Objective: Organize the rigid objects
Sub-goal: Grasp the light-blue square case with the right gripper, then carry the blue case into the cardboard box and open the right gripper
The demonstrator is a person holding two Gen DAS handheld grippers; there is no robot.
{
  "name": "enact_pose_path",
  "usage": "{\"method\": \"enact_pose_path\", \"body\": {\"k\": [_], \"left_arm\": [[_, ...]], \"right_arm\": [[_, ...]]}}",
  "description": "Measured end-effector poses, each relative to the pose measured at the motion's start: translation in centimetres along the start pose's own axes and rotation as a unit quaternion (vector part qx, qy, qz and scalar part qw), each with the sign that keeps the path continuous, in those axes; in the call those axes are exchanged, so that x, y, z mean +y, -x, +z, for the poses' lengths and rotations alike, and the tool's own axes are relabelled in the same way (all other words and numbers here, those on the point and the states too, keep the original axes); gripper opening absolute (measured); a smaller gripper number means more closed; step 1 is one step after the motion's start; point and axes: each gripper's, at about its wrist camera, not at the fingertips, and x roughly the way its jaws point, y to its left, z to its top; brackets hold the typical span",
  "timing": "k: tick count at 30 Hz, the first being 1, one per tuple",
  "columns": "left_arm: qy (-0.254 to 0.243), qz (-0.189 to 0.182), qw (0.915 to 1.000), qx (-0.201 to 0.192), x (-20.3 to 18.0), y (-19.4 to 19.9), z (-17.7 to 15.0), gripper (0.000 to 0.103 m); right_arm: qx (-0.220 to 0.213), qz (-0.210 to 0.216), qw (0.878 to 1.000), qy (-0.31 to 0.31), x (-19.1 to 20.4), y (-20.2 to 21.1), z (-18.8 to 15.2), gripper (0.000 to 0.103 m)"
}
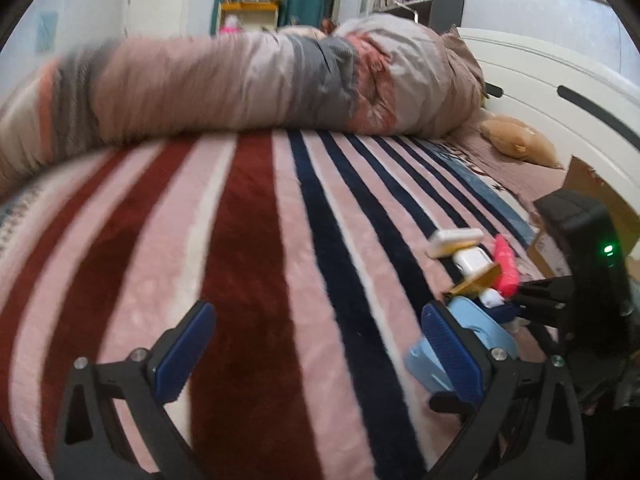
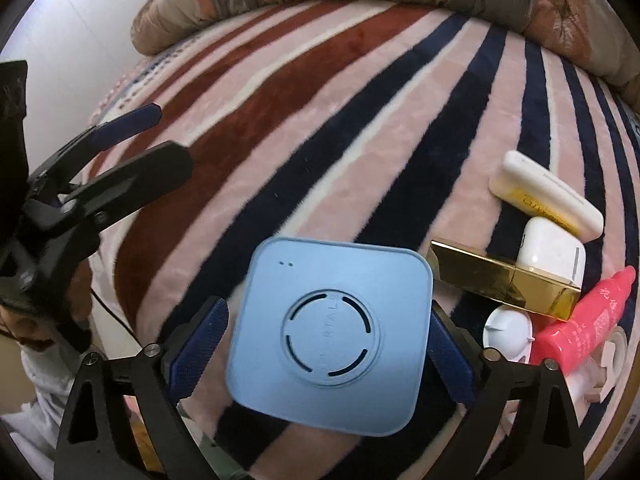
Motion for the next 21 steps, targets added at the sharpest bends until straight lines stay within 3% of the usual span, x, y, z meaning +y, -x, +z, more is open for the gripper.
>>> {"method": "enact_pose_path", "body": {"k": [4,7,13,16,20,21], "left_arm": [[0.016,-0.055,0.9982,0.019,0.1,-0.8,-0.1,0.102],[0.021,-0.08,0.996,0.033,-0.2,-1.1,0.0,0.102],[0.028,-0.192,0.9801,0.044,-3.1,-0.2,1.3,0.102],[0.03,-0.253,0.9658,0.046,-5.3,0.9,2.8,0.102],[0.019,-0.296,0.9538,0.046,-9.2,2.7,5.3,0.101],[0.016,-0.305,0.951,0.046,-10.1,3.1,5.8,0.097]], "right_arm": [[0.005,-0.004,1.0,0.006,0.0,0.4,-0.1,0.084],[-0.023,-0.017,0.999,0.028,0.2,1.6,-0.6,0.083],[-0.095,-0.027,0.993,0.064,1.3,5.8,-1.5,0.082],[-0.141,-0.024,0.986,0.083,2.2,8.8,-1.9,0.082],[-0.209,-0.021,0.972,0.109,2.5,13.4,-3.2,0.082],[-0.231,-0.025,0.966,0.115,2.4,14.8,-3.6,0.082]]}}
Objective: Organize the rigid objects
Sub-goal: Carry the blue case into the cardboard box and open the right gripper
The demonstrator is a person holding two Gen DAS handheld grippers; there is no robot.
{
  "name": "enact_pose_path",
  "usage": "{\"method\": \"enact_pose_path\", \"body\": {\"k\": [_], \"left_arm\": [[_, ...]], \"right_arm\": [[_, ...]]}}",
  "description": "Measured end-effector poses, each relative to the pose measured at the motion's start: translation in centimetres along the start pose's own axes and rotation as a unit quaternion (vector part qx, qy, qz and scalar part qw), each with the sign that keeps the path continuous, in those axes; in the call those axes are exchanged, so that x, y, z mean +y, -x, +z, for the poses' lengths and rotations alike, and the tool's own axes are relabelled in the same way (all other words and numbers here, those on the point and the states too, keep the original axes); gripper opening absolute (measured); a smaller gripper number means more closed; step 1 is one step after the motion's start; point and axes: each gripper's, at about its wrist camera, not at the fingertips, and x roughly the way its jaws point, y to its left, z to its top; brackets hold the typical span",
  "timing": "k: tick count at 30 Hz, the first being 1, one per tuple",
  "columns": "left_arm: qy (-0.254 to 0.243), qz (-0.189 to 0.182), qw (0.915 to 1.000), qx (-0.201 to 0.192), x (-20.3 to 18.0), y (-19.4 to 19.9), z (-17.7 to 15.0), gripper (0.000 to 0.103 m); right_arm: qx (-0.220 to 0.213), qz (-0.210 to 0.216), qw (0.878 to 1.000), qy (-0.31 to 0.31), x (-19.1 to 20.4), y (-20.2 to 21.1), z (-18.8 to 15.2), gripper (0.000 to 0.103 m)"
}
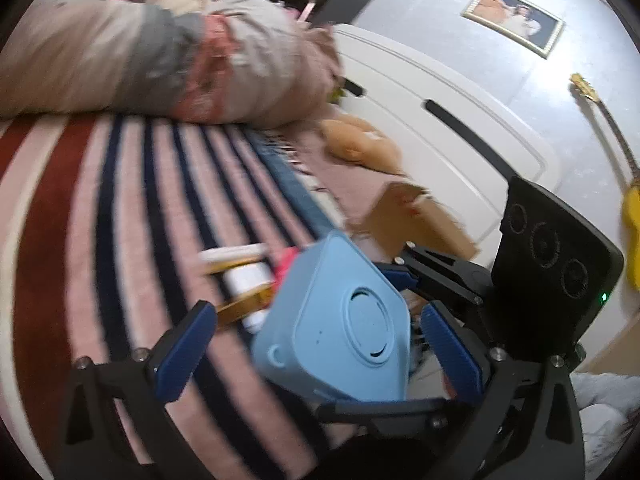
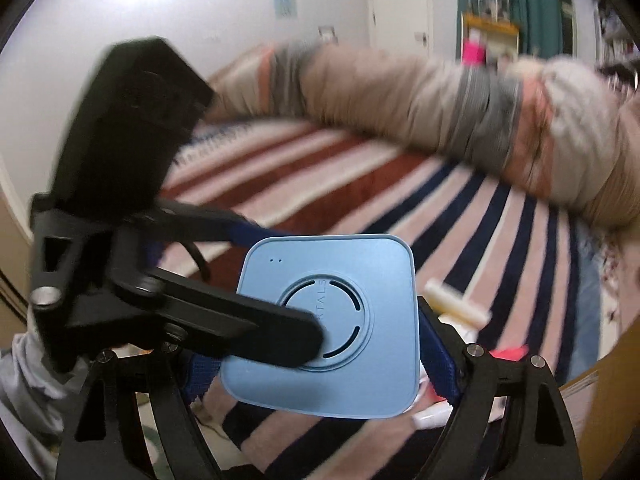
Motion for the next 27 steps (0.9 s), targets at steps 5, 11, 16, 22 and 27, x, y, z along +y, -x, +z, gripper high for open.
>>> {"method": "enact_pose_path", "body": {"k": [5,11,16,22,27], "left_arm": [[-0.048,-0.001,0.9988,-0.002,-6.6,-1.3,3.5,0.059],[-0.119,-0.003,0.9926,0.025,-14.7,-5.8,7.2,0.03],[-0.181,-0.005,0.9814,0.065,-20.3,-11.4,8.8,0.025],[-0.2,-0.017,0.9726,0.118,-23.1,-17.0,8.9,0.025],[-0.189,-0.002,0.9663,0.175,-22.4,-21.1,8.2,0.027]], "right_arm": [[-0.052,-0.02,0.998,-0.005,-1.6,5.2,0.3,0.083],[-0.082,-0.057,0.993,-0.063,-7.3,11.9,-2.0,0.079],[-0.079,-0.088,0.986,-0.119,-12.4,15.8,-5.0,0.079],[-0.054,-0.092,0.977,-0.187,-16.9,18.0,-7.7,0.079],[0.007,-0.082,0.969,-0.232,-19.0,17.2,-9.5,0.079]]}}
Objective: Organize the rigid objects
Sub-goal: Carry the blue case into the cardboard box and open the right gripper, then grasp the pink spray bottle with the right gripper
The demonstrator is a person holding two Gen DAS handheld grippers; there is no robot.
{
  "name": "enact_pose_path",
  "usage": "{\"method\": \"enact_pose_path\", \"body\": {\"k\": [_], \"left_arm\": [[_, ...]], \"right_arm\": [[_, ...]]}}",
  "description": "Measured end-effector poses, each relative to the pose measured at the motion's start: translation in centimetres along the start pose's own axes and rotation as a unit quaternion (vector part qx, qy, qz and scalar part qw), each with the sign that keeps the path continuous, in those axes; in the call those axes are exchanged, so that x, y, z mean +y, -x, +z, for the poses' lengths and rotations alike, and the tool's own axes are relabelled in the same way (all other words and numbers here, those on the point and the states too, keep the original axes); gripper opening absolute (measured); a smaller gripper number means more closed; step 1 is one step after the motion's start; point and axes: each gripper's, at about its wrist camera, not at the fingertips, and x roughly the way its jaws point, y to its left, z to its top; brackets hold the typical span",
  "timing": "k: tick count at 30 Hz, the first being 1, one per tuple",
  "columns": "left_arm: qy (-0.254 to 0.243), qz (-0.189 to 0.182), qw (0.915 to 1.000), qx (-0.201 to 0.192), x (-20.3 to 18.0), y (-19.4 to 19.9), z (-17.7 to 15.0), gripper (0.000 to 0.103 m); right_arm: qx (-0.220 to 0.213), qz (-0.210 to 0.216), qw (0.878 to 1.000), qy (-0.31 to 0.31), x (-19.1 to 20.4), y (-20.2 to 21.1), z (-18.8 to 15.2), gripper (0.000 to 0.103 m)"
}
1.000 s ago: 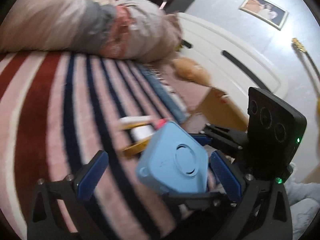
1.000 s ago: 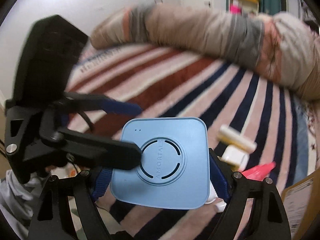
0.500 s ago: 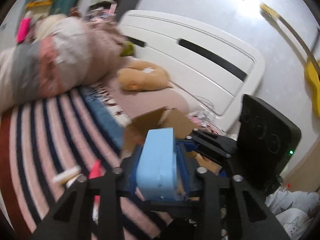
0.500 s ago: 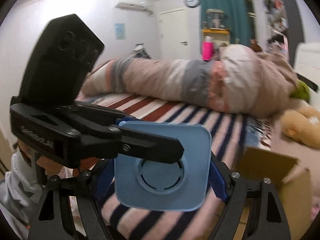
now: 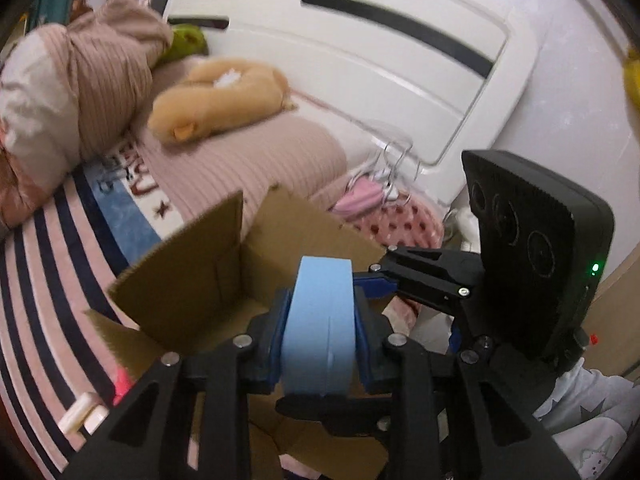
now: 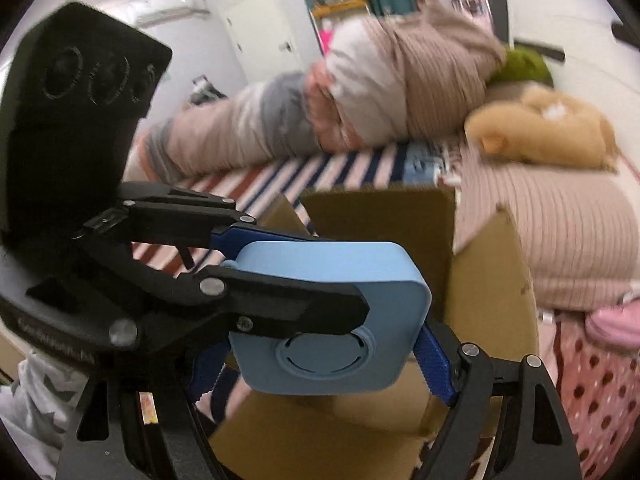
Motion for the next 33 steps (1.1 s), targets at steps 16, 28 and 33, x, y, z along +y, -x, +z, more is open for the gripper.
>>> {"method": "enact_pose_path", "body": {"k": [16,28,33], "left_arm": [[0.014,0.045,0.9983,-0.034,2.3,4.2,-1.5,0.062],[0.086,0.186,0.9712,-0.122,9.9,18.0,-11.0,0.074],[0.122,0.211,0.9613,-0.128,14.4,19.2,-16.3,0.074]], "right_arm": [[0.04,-0.068,0.996,0.05,2.1,-0.2,-0.2,0.079],[-0.006,-0.026,0.986,0.163,15.2,-2.8,1.2,0.09],[0.028,0.0,0.987,0.156,19.1,-7.7,0.4,0.089]]}}
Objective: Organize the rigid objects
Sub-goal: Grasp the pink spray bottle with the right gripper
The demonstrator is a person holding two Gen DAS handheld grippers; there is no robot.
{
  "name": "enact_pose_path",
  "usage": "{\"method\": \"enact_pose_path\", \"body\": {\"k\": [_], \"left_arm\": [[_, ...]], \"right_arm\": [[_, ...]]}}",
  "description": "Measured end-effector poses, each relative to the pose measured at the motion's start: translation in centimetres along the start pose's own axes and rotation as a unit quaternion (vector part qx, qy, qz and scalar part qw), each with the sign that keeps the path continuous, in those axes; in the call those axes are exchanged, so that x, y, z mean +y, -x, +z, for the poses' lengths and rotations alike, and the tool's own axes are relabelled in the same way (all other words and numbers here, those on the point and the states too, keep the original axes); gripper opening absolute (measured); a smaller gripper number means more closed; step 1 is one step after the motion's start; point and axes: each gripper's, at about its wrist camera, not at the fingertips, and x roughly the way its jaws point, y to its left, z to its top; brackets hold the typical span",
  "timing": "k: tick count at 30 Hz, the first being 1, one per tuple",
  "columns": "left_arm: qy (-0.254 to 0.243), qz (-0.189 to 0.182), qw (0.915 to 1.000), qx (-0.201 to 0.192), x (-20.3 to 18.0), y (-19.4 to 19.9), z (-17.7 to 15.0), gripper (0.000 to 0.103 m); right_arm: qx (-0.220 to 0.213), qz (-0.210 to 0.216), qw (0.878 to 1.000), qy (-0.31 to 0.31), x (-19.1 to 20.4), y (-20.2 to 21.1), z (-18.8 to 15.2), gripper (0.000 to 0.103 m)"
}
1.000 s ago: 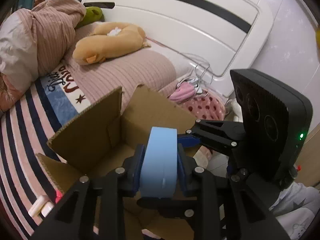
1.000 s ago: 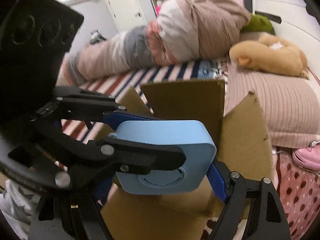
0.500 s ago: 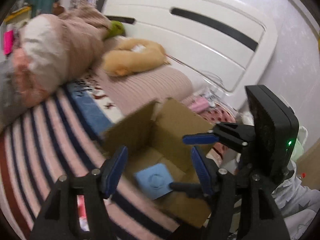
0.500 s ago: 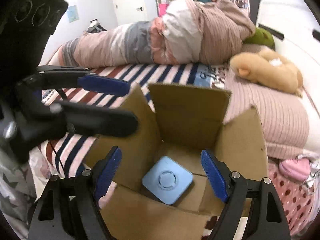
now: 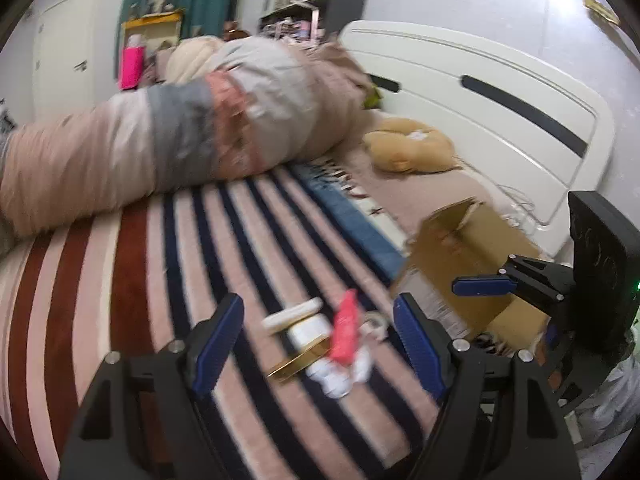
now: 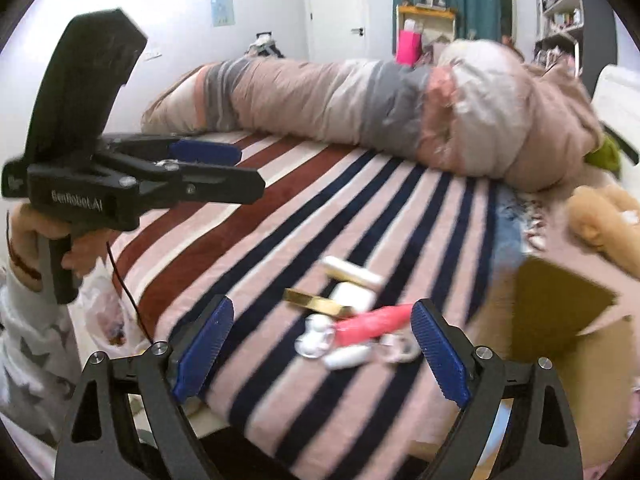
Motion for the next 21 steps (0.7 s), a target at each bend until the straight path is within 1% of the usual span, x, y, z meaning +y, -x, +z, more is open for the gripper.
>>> {"method": "enact_pose_path", "body": {"k": [1,2,3,5,6,8,10,12,14,16,18,21], "left_arm": [[0.005,0.006,1.0,0.001,0.9,-0.3,-0.8,0.074],[0.01,0.011,0.9999,0.003,1.9,-0.6,-1.5,0.074],[0.016,0.012,0.9998,0.005,2.8,-1.1,-2.3,0.074],[0.027,0.011,0.9995,0.007,4.3,-1.9,-3.6,0.074],[0.033,0.009,0.9994,0.008,5.0,-2.4,-4.2,0.074],[0.041,0.005,0.9991,0.01,6.0,-3.3,-5.2,0.074],[0.047,-0.002,0.9988,0.014,6.5,-4.2,-6.0,0.074],[0.05,-0.007,0.9986,0.017,6.9,-4.9,-6.4,0.074],[0.05,-0.012,0.9985,0.017,7.1,-5.6,-6.7,0.074],[0.051,-0.02,0.9984,0.014,7.3,-6.1,-6.8,0.074],[0.055,-0.03,0.998,0.012,7.5,-6.5,-6.8,0.074],[0.056,-0.039,0.9976,0.008,7.5,-6.8,-6.8,0.074]], "right_arm": [[0.006,0.003,1.0,-0.003,0.3,-1.0,0.1,0.086],[0.014,0.003,1.0,-0.011,0.5,-2.3,0.0,0.078],[0.024,0.001,0.999,-0.023,0.4,-3.4,-0.1,0.074],[0.046,-0.002,0.998,-0.051,0.1,-5.2,-0.6,0.06],[0.064,-0.01,0.995,-0.07,-0.5,-6.6,-0.9,0.057],[0.092,-0.028,0.99,-0.102,-1.7,-9.1,-1.5,0.047],[0.107,-0.043,0.984,-0.134,-3.2,-11.1,-2.0,0.043],[0.113,-0.06,0.978,-0.162,-4.8,-12.6,-2.2,0.041],[0.117,-0.069,0.974,-0.18,-5.8,-13.6,-2.4,0.034],[0.132,-0.078,0.968,-0.198,-7.0,-14.8,-2.5,0.032],[0.139,-0.098,0.965,-0.201,-7.4,-15.5,-2.3,0.032],[0.149,-0.104,0.959,-0.218,-8.4,-16.0,-2.2,0.032]]}}
